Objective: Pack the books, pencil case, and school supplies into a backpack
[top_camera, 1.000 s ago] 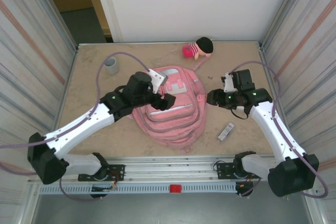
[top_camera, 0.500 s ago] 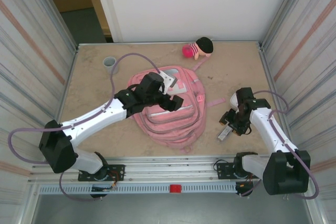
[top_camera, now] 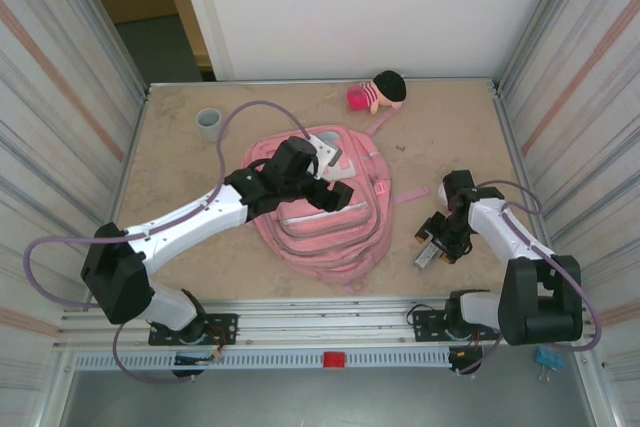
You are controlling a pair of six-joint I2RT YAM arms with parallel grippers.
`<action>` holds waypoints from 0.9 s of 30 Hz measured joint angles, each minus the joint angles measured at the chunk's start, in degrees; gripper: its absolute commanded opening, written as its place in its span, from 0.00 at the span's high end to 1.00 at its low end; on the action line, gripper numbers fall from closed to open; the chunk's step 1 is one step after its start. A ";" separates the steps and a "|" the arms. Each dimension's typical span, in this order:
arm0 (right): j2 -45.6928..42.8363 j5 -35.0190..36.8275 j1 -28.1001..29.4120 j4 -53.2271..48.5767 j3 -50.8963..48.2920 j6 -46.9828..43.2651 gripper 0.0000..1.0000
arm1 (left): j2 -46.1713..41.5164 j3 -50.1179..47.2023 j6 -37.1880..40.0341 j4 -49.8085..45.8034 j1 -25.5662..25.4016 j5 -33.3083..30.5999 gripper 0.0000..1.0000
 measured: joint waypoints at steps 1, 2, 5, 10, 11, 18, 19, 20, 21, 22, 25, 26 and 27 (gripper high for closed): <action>0.57 0.02 0.00 0.46 -0.24 0.00 0.38 | 0.11 0.04 0.00 0.04 0.00 0.07 0.08; 1.22 0.02 0.00 0.79 -0.42 0.00 0.38 | 0.20 0.09 0.00 0.02 0.00 0.15 0.08; 3.21 0.00 0.00 2.05 -0.83 0.00 0.38 | 0.48 0.15 -0.02 0.07 0.00 0.17 0.08; 5.68 0.02 0.00 3.78 -1.27 0.00 0.41 | 0.87 0.15 -0.02 0.04 0.00 0.20 0.08; 6.12 0.02 0.00 4.07 -1.29 0.02 0.44 | 0.98 0.15 -0.02 0.04 0.00 0.20 0.08; 6.95 0.02 -0.04 3.91 -1.03 0.20 0.60 | 1.57 0.35 -0.02 0.00 0.00 0.20 0.08; 6.93 0.04 -0.04 3.87 -1.03 0.20 0.60 | 1.57 0.37 -0.07 0.02 0.00 0.20 0.08; 6.86 0.04 0.00 3.85 -1.01 0.20 0.60 | 1.57 0.42 -0.13 0.02 0.00 0.20 0.08; 6.67 0.09 0.04 3.76 -1.01 0.20 0.59 | 1.57 0.46 -0.15 0.00 0.00 0.22 0.08; 6.43 0.09 0.13 3.69 -1.01 0.20 0.59 | 1.57 0.46 -0.15 0.00 0.00 0.24 0.08; 4.68 0.07 0.87 2.14 -0.22 0.00 0.59 | 1.55 0.46 0.07 -0.04 0.00 0.37 0.09; 3.78 0.00 1.16 1.42 0.50 -0.09 0.59 | 1.51 0.46 0.28 -0.07 0.00 0.39 0.09; 2.36 0.02 1.55 0.57 1.68 -0.22 0.59 | 1.38 0.44 0.72 -0.09 0.00 0.50 0.10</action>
